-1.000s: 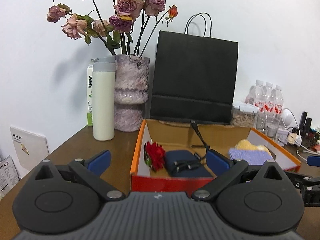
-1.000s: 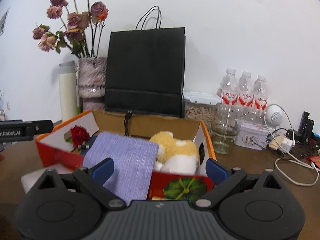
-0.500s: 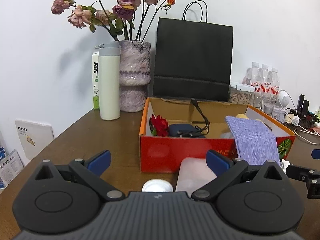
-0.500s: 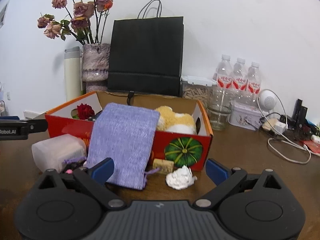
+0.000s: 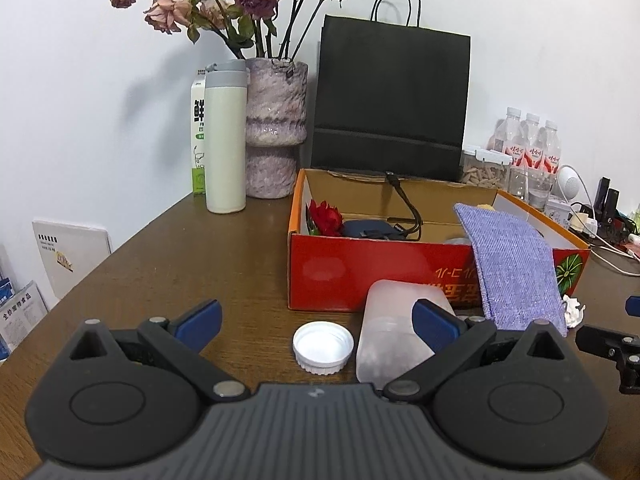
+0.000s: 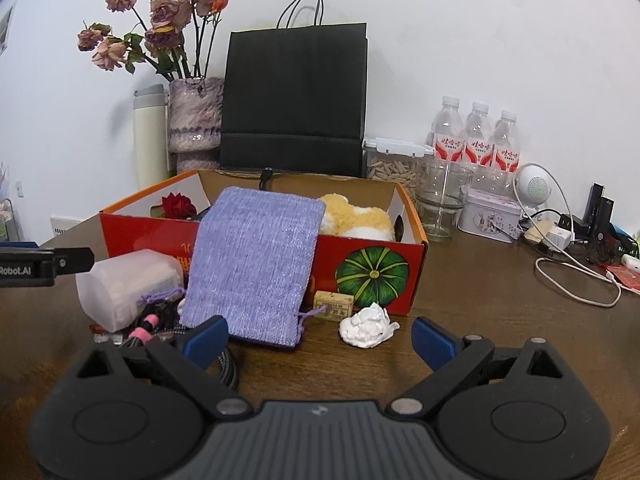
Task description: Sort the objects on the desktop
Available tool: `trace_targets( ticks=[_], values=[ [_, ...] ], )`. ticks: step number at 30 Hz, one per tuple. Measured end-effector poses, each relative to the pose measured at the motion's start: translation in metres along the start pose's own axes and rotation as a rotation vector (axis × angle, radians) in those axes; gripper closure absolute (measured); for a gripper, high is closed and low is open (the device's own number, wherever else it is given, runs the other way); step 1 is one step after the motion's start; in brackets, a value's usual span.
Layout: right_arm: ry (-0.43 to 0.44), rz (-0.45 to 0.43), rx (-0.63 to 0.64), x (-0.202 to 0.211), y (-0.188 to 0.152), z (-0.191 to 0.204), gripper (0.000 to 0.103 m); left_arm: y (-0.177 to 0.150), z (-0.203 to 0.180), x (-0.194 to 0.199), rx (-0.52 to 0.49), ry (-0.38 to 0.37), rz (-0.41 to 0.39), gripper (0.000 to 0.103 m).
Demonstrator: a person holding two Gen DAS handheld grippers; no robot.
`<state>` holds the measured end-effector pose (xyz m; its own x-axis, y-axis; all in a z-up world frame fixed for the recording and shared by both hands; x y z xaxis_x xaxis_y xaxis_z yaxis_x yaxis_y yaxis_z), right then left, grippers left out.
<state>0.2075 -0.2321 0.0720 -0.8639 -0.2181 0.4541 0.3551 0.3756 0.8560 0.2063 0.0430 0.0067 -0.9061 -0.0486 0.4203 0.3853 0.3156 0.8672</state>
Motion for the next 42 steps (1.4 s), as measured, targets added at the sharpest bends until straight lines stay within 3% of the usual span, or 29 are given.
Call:
trace_targets(
  ticks=[27,39,42],
  values=[
    [0.011,0.025,-0.062,-0.013,0.004,0.013,0.005,0.004,0.012,-0.006,0.046,-0.017,0.033,0.0],
    [0.016,0.023,-0.115,-0.058,0.036,0.021,0.005,0.014,0.035,-0.01,0.064,0.01,0.03,0.0],
    [0.007,0.046,-0.103,-0.068,0.037,0.023,0.009,0.014,0.036,-0.011,0.063,0.012,0.037,0.0]
  ],
)
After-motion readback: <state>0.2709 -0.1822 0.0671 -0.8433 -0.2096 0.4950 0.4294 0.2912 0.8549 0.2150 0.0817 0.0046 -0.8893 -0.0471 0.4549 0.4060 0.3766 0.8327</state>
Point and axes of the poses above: each gripper's, at about its wrist camera, not at the fingertips, and x roughly against the way its jaws point, z to its left, y to its top, the point moved 5 cm from there along -x, roughly the way its jaws point, and after that the axes turned 14 degrees about x, right-handed, at the moved point
